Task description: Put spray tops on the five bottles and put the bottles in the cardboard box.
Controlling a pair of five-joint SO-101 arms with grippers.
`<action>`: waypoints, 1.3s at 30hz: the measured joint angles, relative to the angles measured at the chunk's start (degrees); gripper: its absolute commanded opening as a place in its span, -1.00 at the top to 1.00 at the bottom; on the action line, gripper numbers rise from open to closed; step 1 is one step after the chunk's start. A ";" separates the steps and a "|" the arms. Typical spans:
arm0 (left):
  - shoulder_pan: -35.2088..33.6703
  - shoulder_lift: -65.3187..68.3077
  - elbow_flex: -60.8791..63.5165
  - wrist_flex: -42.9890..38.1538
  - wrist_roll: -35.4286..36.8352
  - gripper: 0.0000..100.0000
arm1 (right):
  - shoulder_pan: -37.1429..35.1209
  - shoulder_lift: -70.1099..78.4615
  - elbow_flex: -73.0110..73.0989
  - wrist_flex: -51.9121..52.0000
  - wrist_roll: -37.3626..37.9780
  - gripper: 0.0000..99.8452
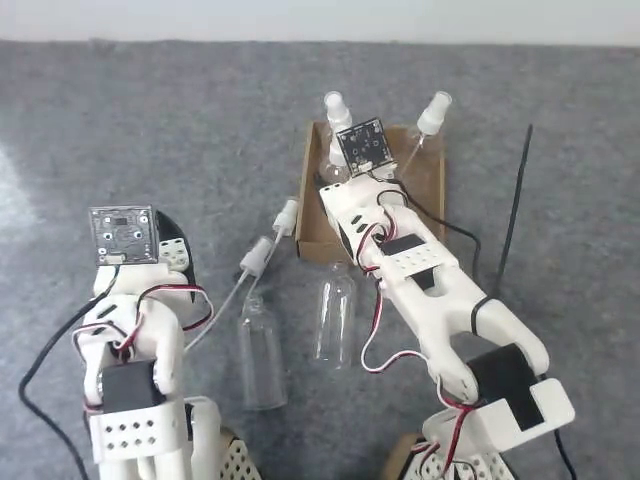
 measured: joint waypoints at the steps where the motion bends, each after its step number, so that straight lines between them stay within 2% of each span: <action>1: 0.00 0.00 0.00 0.00 0.00 0.98 | -0.09 0.00 0.00 0.00 0.00 0.75; 21: 0.00 0.00 0.00 0.00 0.00 0.98 | -0.18 -0.09 0.18 0.00 -0.18 0.70; 28: 0.00 0.00 0.00 0.00 0.00 0.98 | -1.05 0.26 0.62 0.44 -0.09 0.43; 39: 0.00 0.00 0.00 0.00 0.00 0.98 | -0.97 0.35 1.05 0.53 4.48 0.42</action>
